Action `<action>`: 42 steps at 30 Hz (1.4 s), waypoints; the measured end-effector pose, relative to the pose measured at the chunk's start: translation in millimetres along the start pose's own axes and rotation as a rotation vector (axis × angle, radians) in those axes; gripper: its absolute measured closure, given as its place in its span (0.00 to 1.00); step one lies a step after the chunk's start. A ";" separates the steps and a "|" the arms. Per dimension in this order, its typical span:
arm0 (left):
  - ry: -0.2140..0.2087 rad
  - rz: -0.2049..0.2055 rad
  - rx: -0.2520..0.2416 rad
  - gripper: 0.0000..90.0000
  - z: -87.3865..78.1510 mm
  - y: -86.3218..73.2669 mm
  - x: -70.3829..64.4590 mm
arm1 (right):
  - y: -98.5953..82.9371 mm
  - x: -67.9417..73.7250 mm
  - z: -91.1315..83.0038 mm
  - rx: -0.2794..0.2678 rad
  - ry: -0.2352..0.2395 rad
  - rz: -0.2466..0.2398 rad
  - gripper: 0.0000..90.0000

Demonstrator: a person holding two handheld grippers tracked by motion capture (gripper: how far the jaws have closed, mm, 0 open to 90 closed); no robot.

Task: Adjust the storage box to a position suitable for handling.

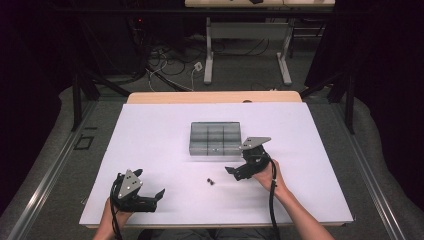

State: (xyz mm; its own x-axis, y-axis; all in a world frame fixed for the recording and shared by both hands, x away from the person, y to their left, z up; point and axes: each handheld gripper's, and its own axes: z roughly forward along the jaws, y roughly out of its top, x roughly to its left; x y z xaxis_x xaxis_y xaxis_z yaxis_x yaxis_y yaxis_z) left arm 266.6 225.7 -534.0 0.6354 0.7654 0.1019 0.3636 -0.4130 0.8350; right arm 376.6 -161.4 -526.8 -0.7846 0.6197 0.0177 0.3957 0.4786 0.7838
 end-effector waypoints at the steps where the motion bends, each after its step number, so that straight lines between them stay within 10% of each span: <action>1: 0.000 0.001 0.003 0.00 0.0 -0.1 -0.2 | 0.0 0.0 0.0 0.000 0.000 0.000 0.01; 15: -0.001 -0.001 0.005 0.00 -0.9 -0.3 -0.5 | 22.5 -10.4 11.5 -0.018 -0.018 0.034 0.27; 30: 0.000 0.000 0.005 0.00 0.0 -0.6 -0.9 | 56.4 -35.9 32.7 -0.040 -0.109 0.090 0.90; 42: -0.002 0.000 0.008 0.00 0.6 -0.6 -1.1 | 79.0 -59.1 53.7 -0.028 -0.207 0.119 1.00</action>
State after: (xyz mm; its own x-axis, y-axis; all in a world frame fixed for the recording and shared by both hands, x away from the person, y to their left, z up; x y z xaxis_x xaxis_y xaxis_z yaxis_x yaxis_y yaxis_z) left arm 266.1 224.8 -535.0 0.6368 0.7644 0.1009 0.3691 -0.4172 0.8305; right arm 479.9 -126.8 -499.2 -0.6177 0.7863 -0.0144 0.4639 0.3791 0.8007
